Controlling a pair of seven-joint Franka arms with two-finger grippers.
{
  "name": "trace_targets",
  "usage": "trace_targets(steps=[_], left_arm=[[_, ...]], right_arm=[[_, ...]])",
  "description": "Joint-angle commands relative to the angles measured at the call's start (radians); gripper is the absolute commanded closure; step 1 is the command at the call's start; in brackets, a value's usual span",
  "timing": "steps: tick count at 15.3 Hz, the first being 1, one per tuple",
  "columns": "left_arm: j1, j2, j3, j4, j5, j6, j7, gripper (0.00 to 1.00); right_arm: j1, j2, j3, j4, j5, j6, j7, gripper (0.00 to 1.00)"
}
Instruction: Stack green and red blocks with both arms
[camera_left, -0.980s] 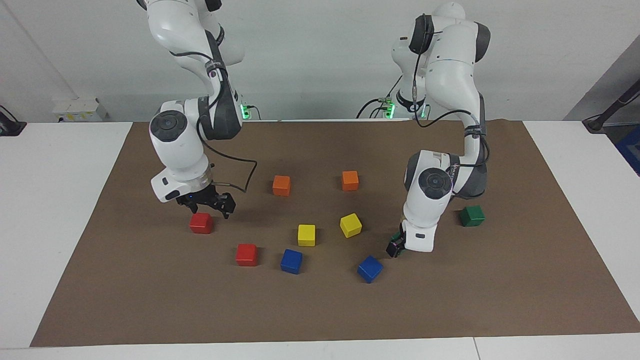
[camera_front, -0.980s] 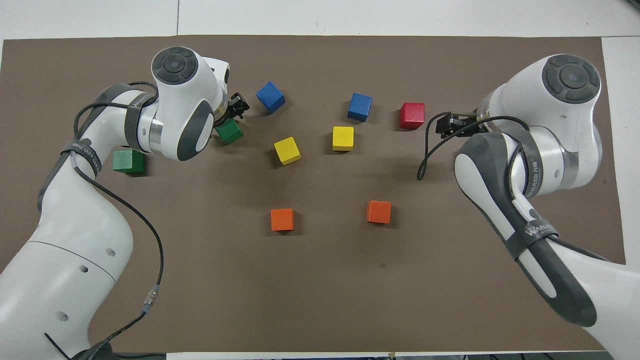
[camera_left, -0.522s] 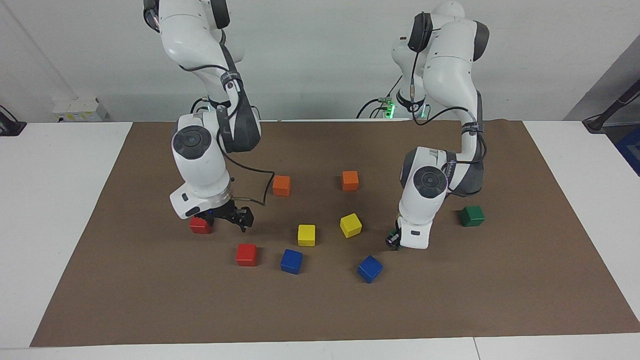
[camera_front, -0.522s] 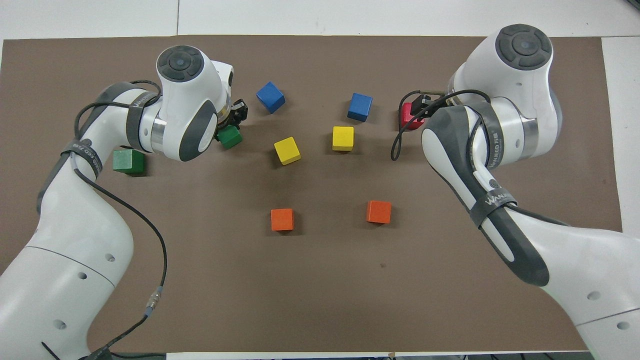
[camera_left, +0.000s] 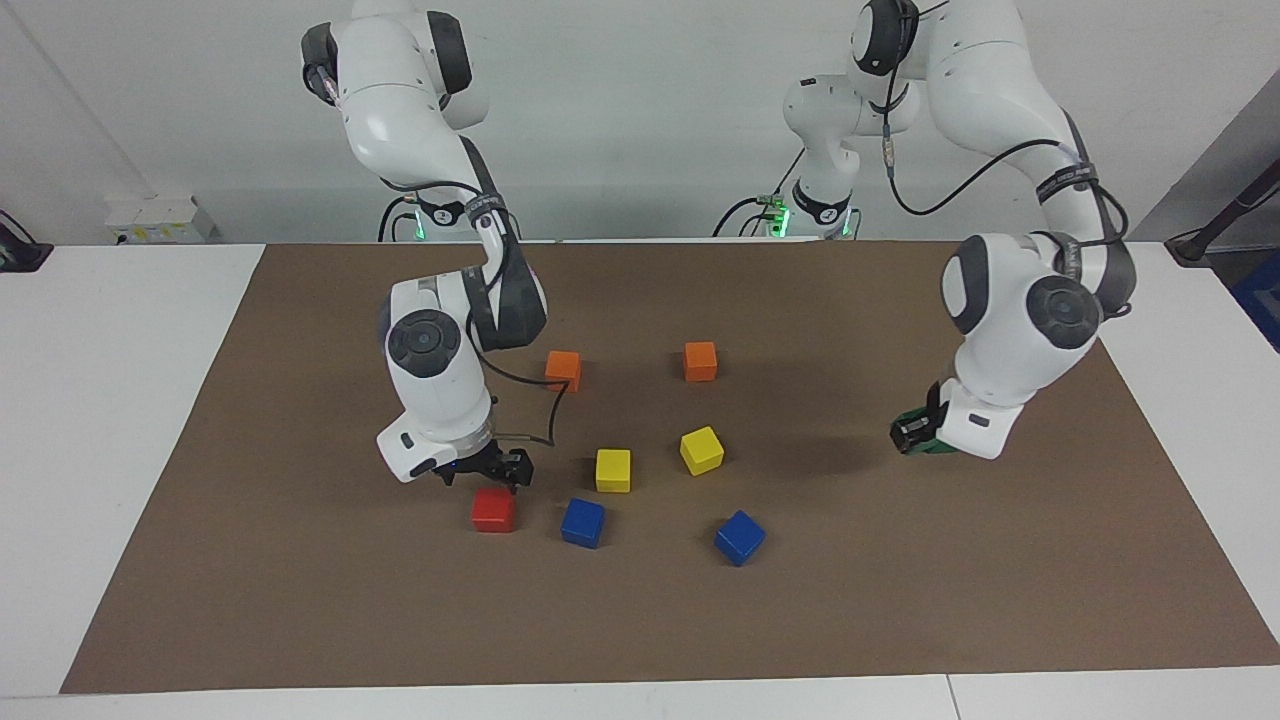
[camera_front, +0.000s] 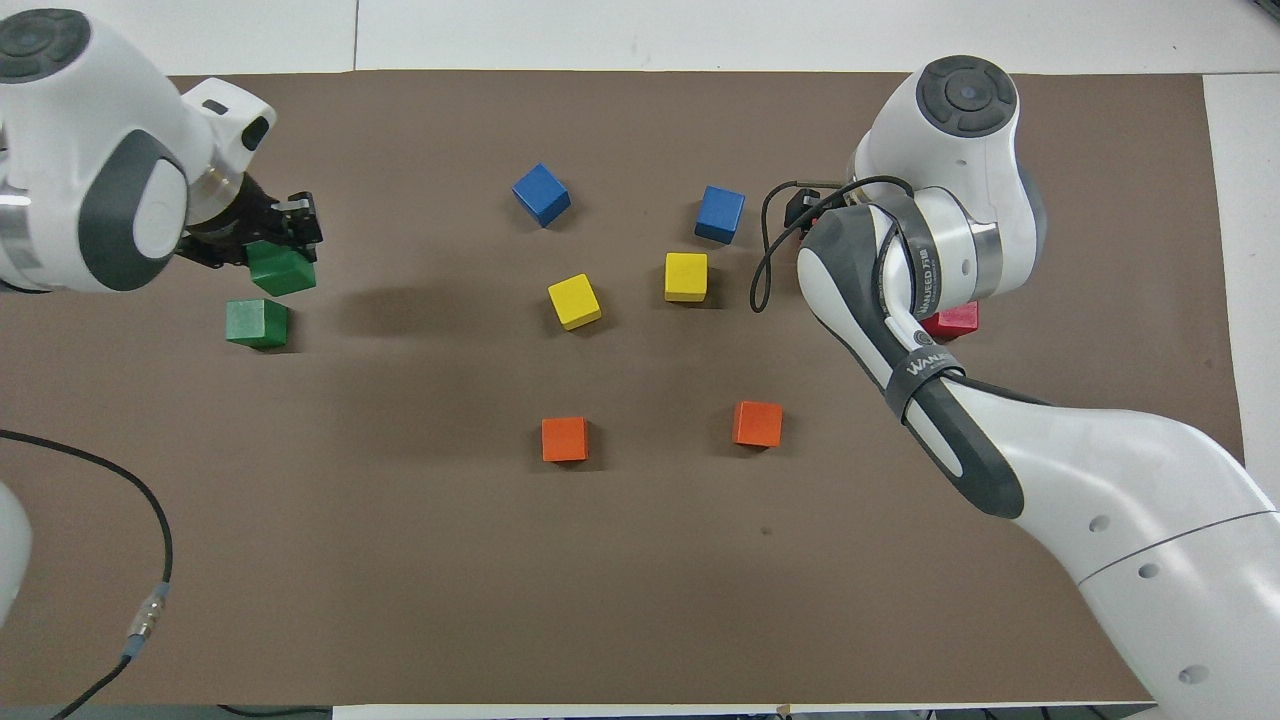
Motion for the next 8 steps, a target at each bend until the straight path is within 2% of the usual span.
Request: trace_targets(steps=[1,6,8], left_arm=[[0.061,-0.077,-0.006,-0.113,-0.018,-0.001,0.176,1.0],[0.106,-0.112,-0.006,-0.243,-0.028,0.155,0.286,1.0],[0.108,-0.117,-0.006,-0.271,-0.028,0.177,0.302,1.0]], right_arm=[[-0.001,0.051,0.006,0.06,-0.013,0.031,-0.024,0.0],[-0.001,0.065,0.007,0.071,-0.011,0.045,-0.065,0.0],[-0.003,0.068,0.006,0.046,-0.011,0.123,-0.071,0.0]])
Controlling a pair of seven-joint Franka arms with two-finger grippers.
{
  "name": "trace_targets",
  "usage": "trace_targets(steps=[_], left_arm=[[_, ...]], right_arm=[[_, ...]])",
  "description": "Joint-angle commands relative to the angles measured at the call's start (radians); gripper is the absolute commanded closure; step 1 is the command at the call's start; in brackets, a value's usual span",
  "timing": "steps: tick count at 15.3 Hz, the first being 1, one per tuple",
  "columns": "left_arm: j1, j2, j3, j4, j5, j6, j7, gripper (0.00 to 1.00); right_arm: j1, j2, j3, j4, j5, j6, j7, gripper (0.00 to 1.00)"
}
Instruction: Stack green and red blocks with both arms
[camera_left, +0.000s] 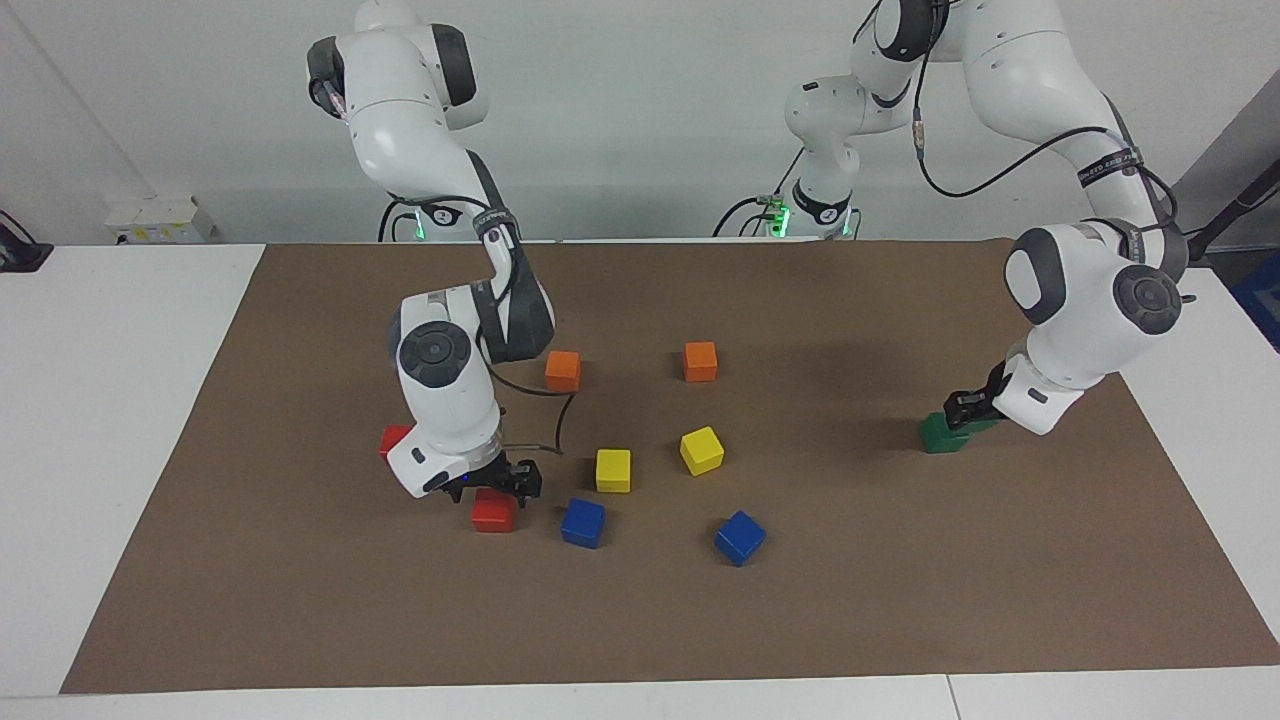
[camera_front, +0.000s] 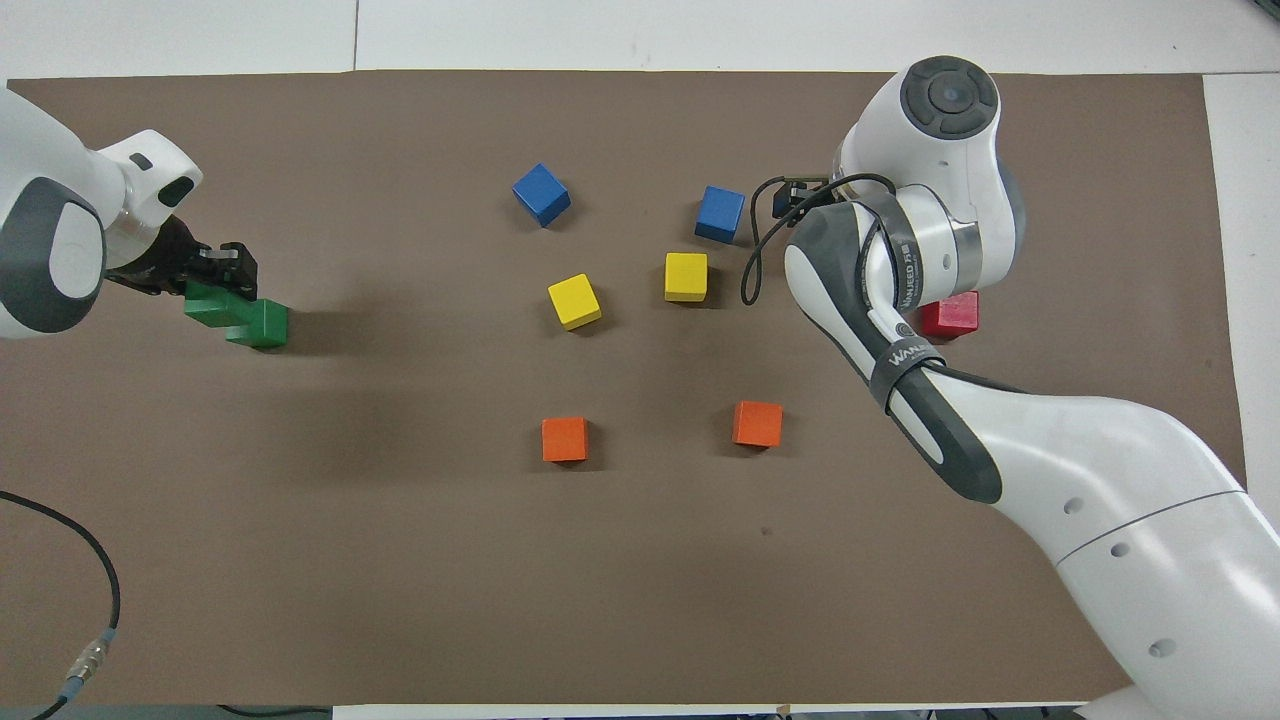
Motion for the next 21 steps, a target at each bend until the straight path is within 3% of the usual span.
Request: trace_targets(steps=[1,10,11,12,14,15,16,17,18,19,21], left_arm=[[0.007,-0.059,-0.003,-0.091,-0.016,0.049,0.063,1.0],[0.019,-0.059,-0.001,-0.146,-0.016,0.13,0.102,1.0],[0.019,-0.059,-0.001,-0.146,-0.016,0.132,0.102,1.0],[0.019,-0.059,-0.001,-0.146,-0.016,0.132,0.1,1.0],[0.019,-0.059,-0.001,-0.148,-0.016,0.132,0.1,1.0],[0.021,-0.059,-0.003,-0.148,-0.016,0.132,0.099,1.0],[0.021,-0.059,-0.001,-0.148,-0.016,0.133,0.099,0.88],[0.021,-0.059,-0.001,-0.149,-0.016,0.133,0.099,0.59],[0.021,-0.059,-0.001,-0.149,-0.016,0.135,0.099,0.18],[0.021,-0.059,-0.001,-0.149,-0.016,0.139,0.1,0.0],[0.021,-0.059,-0.001,-0.151,-0.016,0.139,0.099,0.0]], right_arm=[[-0.009,0.027,0.006,0.001,-0.011,0.061,-0.033,0.0],[-0.018,0.032,0.008,-0.039,-0.009,0.108,-0.034,0.01],[-0.018,0.032,0.008,-0.042,-0.006,0.108,-0.033,0.16],[-0.019,0.032,0.008,-0.043,-0.003,0.106,-0.034,0.4],[-0.022,0.032,0.01,-0.043,-0.002,0.101,-0.033,0.74],[-0.021,0.03,0.01,-0.043,-0.002,0.098,-0.033,0.82],[-0.021,0.03,0.01,-0.043,0.0,0.095,-0.033,0.9],[-0.021,0.029,0.01,-0.042,0.0,0.088,-0.033,1.0],[-0.019,0.024,0.008,-0.039,0.001,0.074,-0.033,1.0],[-0.021,0.021,0.008,-0.034,0.0,0.054,-0.034,1.0],[-0.03,-0.003,0.01,-0.023,-0.005,-0.025,-0.056,1.0]])
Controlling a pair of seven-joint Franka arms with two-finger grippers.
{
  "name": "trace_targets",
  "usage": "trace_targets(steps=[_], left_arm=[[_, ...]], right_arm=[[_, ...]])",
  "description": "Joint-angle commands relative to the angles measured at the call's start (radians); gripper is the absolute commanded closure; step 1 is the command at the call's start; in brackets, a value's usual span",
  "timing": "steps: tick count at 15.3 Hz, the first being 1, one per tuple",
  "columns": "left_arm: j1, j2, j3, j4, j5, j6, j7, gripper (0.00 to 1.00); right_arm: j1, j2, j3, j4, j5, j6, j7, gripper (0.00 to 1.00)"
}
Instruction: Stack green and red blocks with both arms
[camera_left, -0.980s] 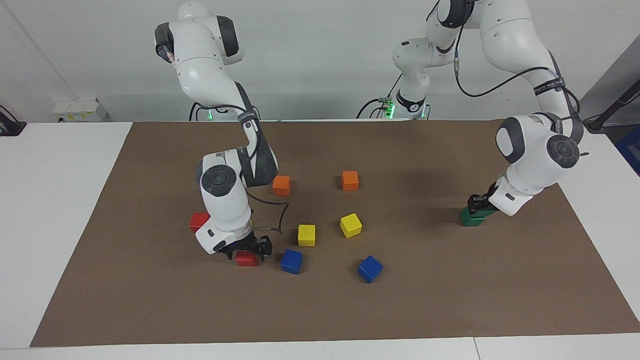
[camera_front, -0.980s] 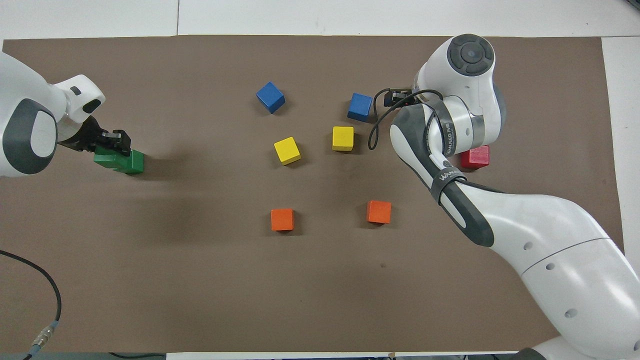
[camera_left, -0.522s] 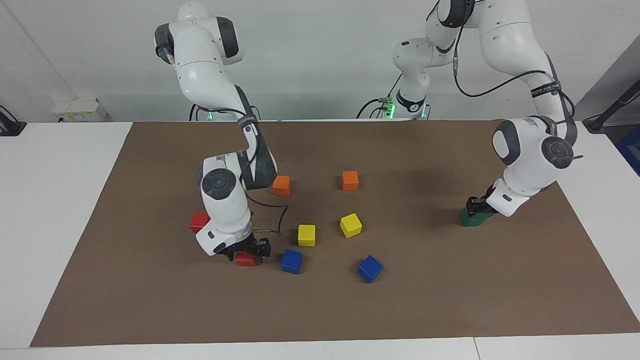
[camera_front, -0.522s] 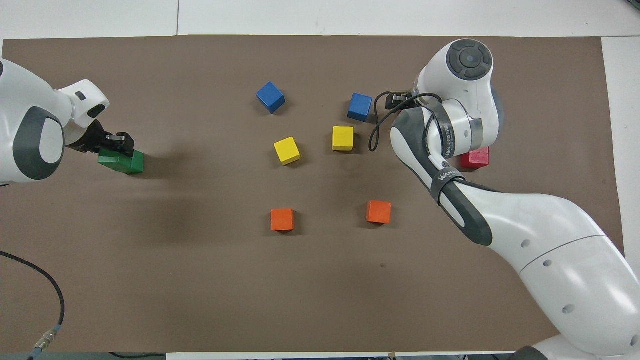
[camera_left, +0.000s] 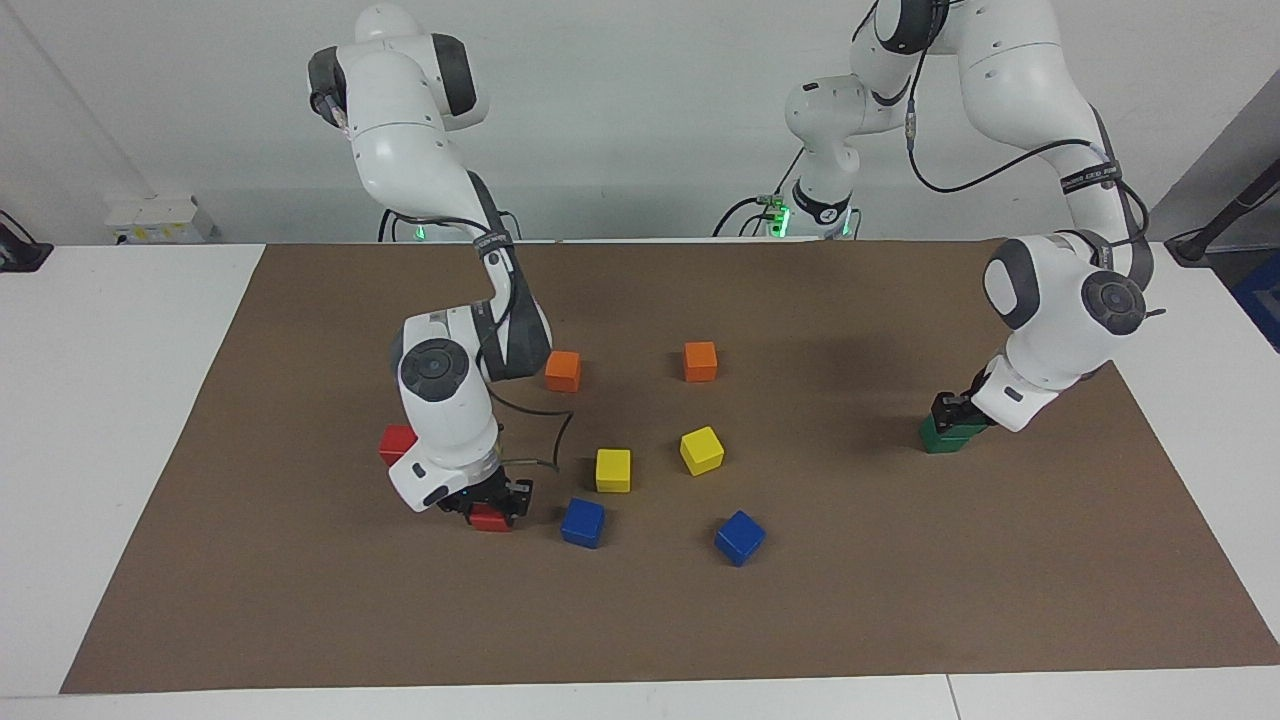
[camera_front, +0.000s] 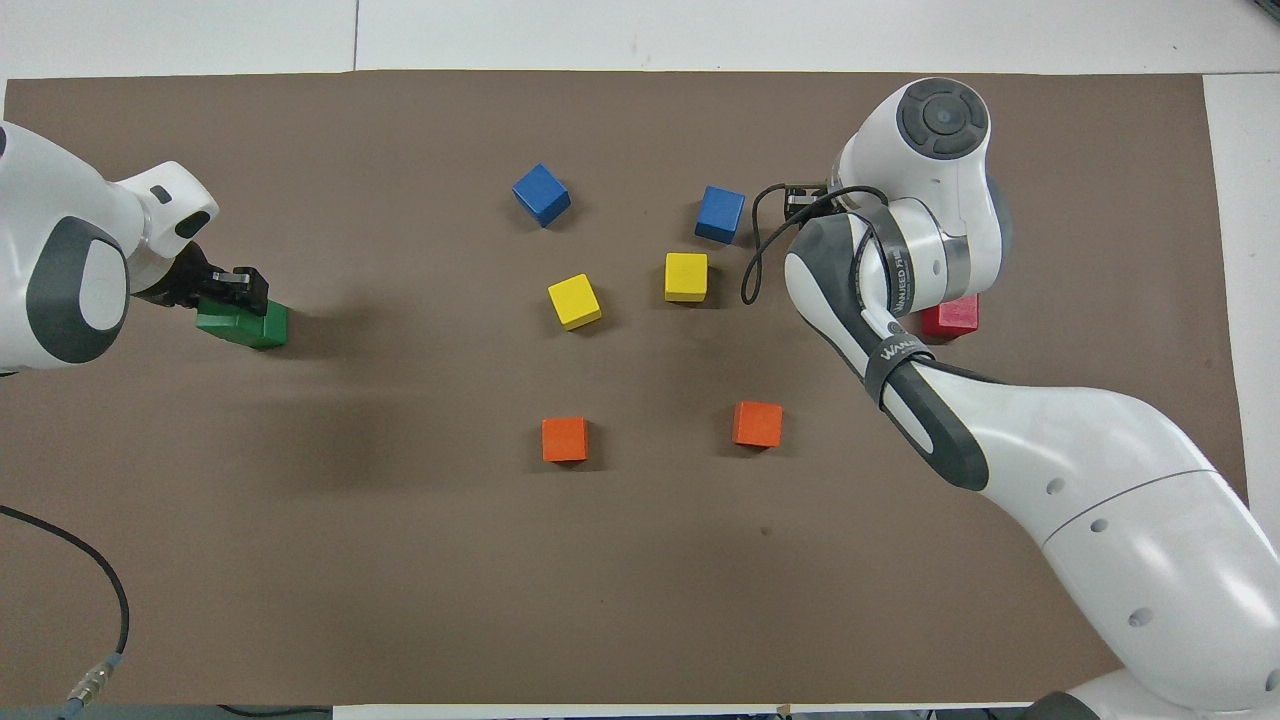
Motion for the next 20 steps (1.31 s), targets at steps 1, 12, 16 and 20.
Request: trace_targets(steps=[1,12,16,20], left_arm=[[0.01,-0.035,-0.002,-0.048,-0.016,0.029,0.014,0.0],[-0.002,-0.113,-0.003,0.039,-0.036,-0.129,-0.023,0.0],[0.009,-0.154,0.0,0.139,-0.037,-0.279,-0.025,0.0],[0.004,-0.294,-0.003,0.127,-0.036,-0.407,-0.035,0.0]], right_arm=[[-0.032,-0.06,0.01,0.002,-0.002,-0.113,-0.088,1.0],[-0.17,-0.326,0.01,-0.248,0.006,-0.183,-0.322,1.0],[-0.181,-0.358,0.008,-0.354,0.006,-0.093,-0.332,1.0],[-0.187,-0.369,0.008,-0.394,0.004,-0.057,-0.334,1.0]])
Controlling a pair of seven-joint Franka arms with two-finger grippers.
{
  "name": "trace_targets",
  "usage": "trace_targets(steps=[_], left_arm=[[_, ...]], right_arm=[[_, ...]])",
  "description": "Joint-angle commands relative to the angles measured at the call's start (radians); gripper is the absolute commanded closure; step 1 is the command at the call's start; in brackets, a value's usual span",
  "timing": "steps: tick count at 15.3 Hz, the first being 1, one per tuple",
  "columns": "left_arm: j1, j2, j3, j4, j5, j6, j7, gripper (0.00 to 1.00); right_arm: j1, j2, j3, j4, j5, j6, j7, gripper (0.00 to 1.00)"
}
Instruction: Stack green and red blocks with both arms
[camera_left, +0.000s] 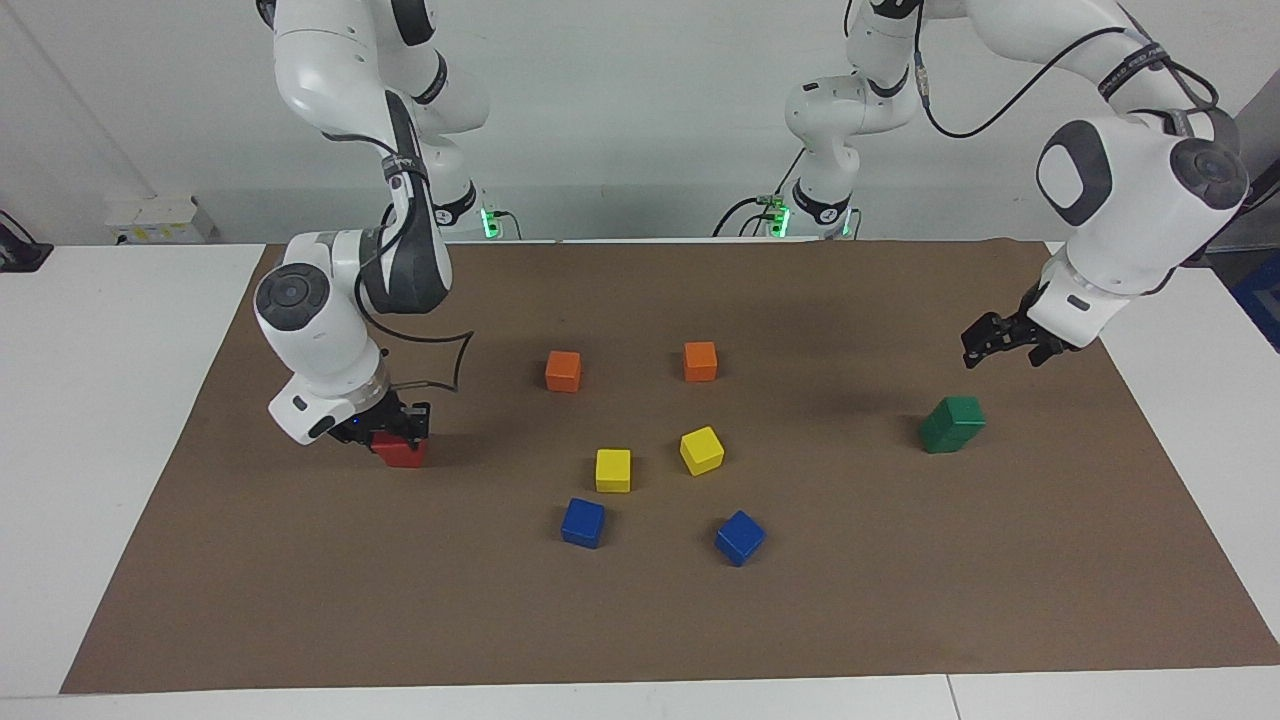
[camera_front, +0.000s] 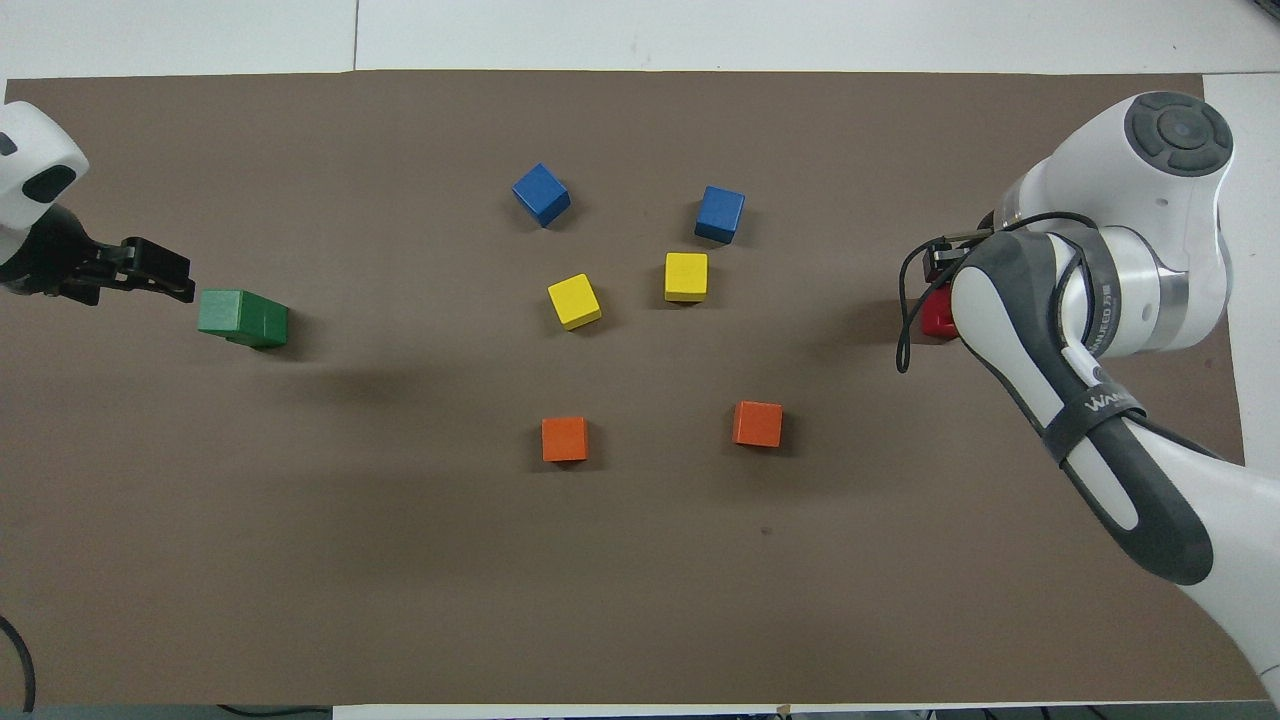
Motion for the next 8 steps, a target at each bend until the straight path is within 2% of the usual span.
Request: trace_targets(steps=[1,2,4,8], left_arm=[[0.004,-0.102,-0.003,-0.025,-0.014,-0.086,-0.017,0.0],[0.004,-0.115,-0.003,-0.025,-0.015,-0.102,-0.019,0.0],[-0.011,-0.126,-0.005,-0.036,-0.014,-0.107,-0.048,0.0],[-0.017,-0.113,0.003,-0.028,-0.017,-0.093,-0.079,0.0]], right_arm=[[-0.028,-0.054,0.01,-0.102,0.003,0.095,-0.027,1.0],[-0.03,-0.054,0.01,-0.117,0.003,0.141,-0.026,1.0],[-0.028,-0.048,0.01,-0.114,0.003,0.158,-0.006,1.0],[-0.028,-0.049,0.01,-0.113,0.003,0.125,0.105,1.0]])
